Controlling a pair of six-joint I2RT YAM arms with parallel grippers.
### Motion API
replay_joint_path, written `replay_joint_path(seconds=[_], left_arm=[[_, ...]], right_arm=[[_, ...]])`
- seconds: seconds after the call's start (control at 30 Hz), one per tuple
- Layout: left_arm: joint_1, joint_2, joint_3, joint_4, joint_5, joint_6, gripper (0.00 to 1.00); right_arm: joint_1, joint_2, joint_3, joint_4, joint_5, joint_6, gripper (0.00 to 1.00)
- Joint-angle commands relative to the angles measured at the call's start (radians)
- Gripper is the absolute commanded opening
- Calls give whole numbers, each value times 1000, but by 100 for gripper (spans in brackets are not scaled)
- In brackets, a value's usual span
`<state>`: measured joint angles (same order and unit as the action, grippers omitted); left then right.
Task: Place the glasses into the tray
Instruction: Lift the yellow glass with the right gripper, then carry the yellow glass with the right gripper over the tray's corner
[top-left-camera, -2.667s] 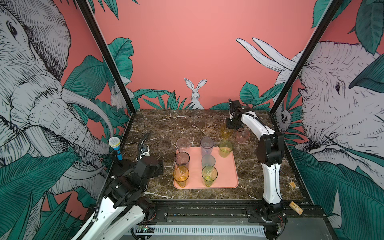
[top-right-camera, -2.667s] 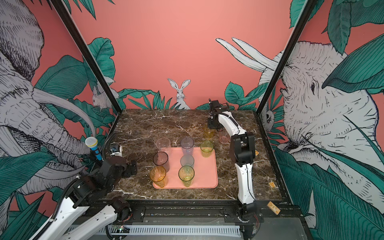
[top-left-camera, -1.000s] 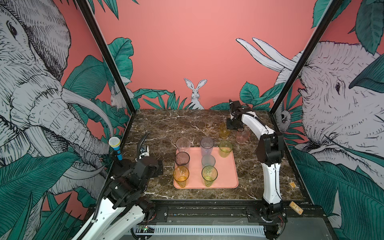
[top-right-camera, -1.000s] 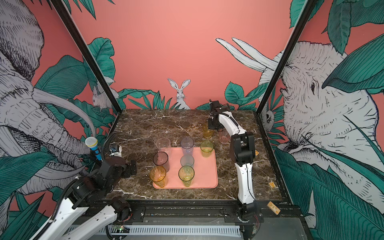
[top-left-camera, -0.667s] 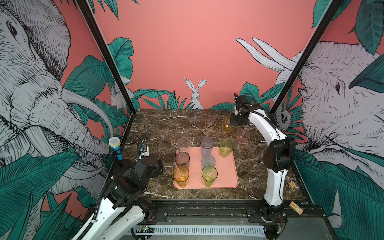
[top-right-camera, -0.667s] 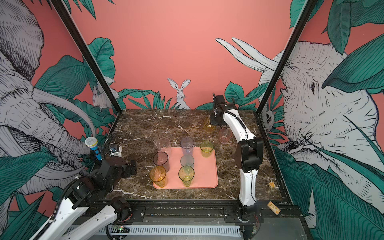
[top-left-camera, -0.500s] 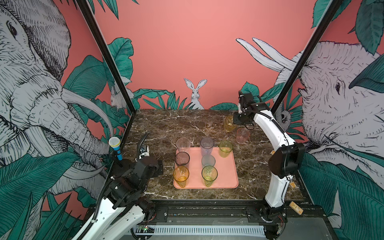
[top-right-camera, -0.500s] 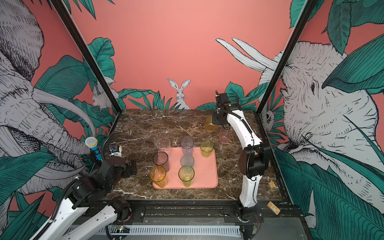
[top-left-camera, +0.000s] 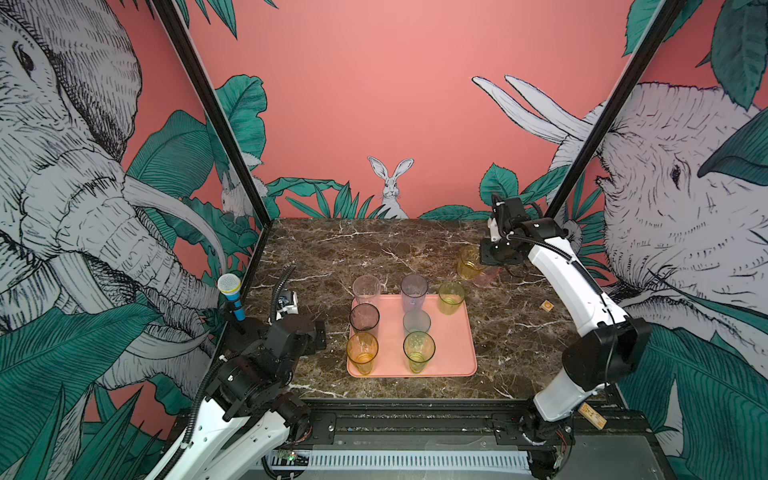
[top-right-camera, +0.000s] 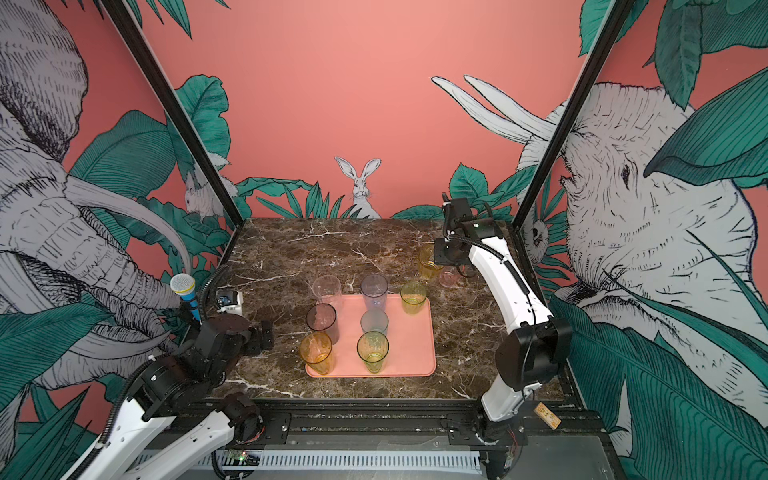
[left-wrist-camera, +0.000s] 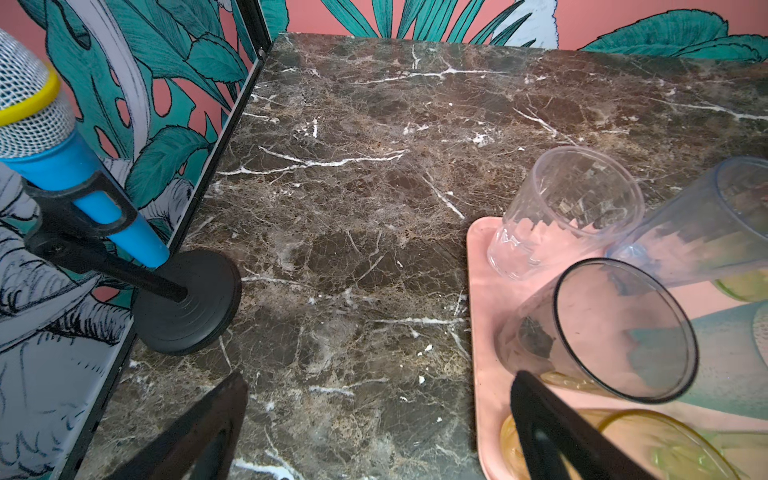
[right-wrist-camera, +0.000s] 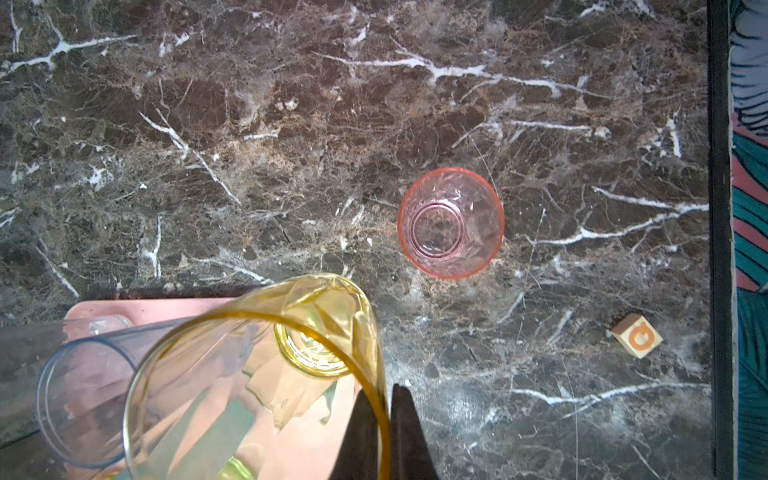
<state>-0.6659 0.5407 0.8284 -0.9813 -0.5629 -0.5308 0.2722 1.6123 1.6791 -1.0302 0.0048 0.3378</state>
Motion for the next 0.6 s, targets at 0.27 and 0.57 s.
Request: replay_joint_path(seconds=[0.27, 0.57], left_arm=[[3, -26, -12, 4, -7, -1, 99], [3, -21, -14, 7, -10, 1, 99]], right_arm=[[85, -215, -161, -43, -25, 37, 0], [218, -312, -297, -33, 4, 94, 0]])
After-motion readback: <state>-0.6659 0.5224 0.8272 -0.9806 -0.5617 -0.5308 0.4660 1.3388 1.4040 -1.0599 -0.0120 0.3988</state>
